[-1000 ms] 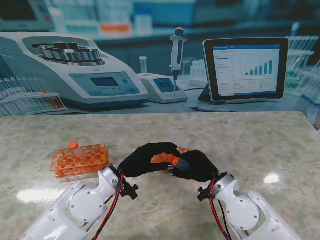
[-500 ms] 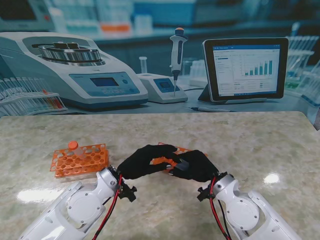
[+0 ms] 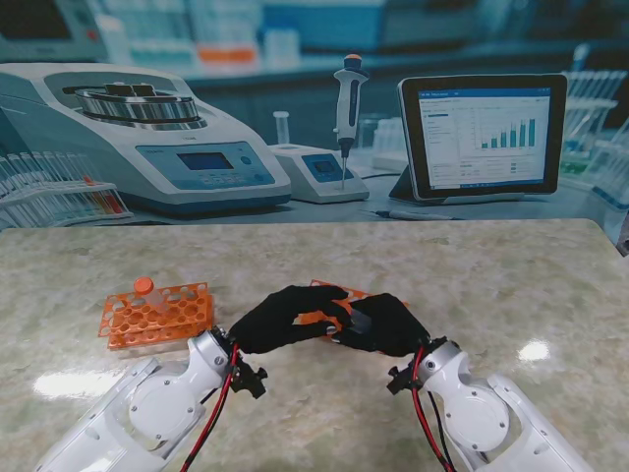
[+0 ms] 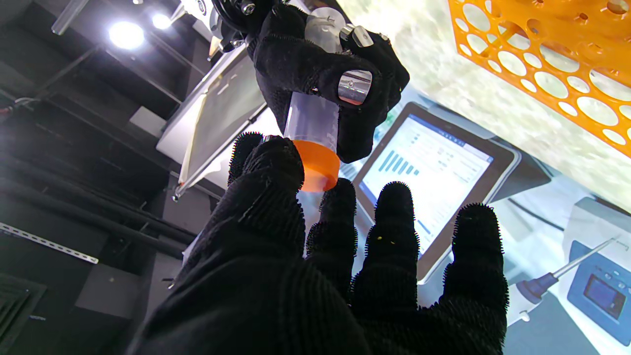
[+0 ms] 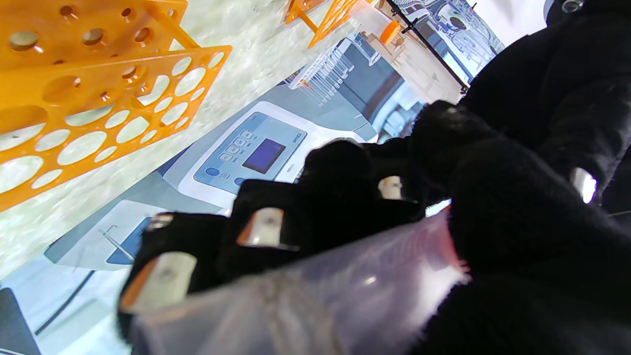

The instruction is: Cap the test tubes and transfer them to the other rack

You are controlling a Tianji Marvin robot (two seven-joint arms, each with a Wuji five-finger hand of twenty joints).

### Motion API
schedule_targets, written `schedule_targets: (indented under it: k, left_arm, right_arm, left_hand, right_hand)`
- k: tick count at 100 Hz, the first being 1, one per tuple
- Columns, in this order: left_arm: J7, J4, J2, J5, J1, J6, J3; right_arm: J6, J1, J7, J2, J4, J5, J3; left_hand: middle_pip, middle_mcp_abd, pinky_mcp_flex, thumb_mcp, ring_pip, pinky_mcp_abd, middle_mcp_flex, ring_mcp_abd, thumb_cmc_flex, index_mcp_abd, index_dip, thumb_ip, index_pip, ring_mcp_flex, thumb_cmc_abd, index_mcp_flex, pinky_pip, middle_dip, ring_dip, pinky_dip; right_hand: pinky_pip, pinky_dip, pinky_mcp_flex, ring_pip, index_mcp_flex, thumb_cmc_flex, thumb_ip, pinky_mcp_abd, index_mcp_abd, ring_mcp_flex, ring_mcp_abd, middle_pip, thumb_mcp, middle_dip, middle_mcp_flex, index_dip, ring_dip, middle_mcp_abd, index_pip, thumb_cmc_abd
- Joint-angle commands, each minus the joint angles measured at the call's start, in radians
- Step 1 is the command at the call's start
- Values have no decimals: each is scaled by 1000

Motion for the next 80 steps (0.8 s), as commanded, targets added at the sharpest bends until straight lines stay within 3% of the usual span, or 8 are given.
schedule_targets:
  k: [1,30,61,80]
  left_arm:
    - [-3,-12,1,-5,4,-2,1]
    - [8,-21,-5,-29,1,-2,8]
    - [4,-26,-7,-34,-13,29,6]
    - [-2,-14,-6,-19,-26,52,5]
  right_arm:
    - [4,-4,1,-5,-6,3,-2]
    - [5,-4,2,-5,-6,3,-2]
    - [6,-6,3,-4,-10,2,-1]
    - [4,-7,3,-4,-10,2,1]
  left_hand:
    - [-23,-29,-22,-28,-20,11,-16,4,-1,-18,0,12,12,-25,19,12,-32,-22,-10,-20]
    - [-30,-23,-27,-57,-24,7,-26,0,-59,5,-29,21,-34,-36,55,-28,-40,-24,-11,-17]
    - [-42,-14,-41,-73,-37,-3,-88,-21,-171,218,-89,37,-214,-80,127,-119,-64,-22,-16,-12]
    - [-51,-9,-49,-89,-45,-9,-130,-32,-229,313,-96,33,-251,-107,75,-157,-76,-22,-20,-11]
  right_hand:
    - [198,17,59,182,44,53,-17,-59,-62,62,-189,1,-8,17,45,49,47,20,93,16]
    - [198,17,59,182,44,53,-18,-59,-62,62,-189,1,-9,17,45,49,47,18,93,18]
    - [198,17,59,182,44,53,-18,-59,-63,62,-189,1,-9,17,45,49,47,20,93,17]
    - [198,17,59,182,44,54,-18,-59,-63,62,-189,0,-9,17,45,49,47,21,93,17]
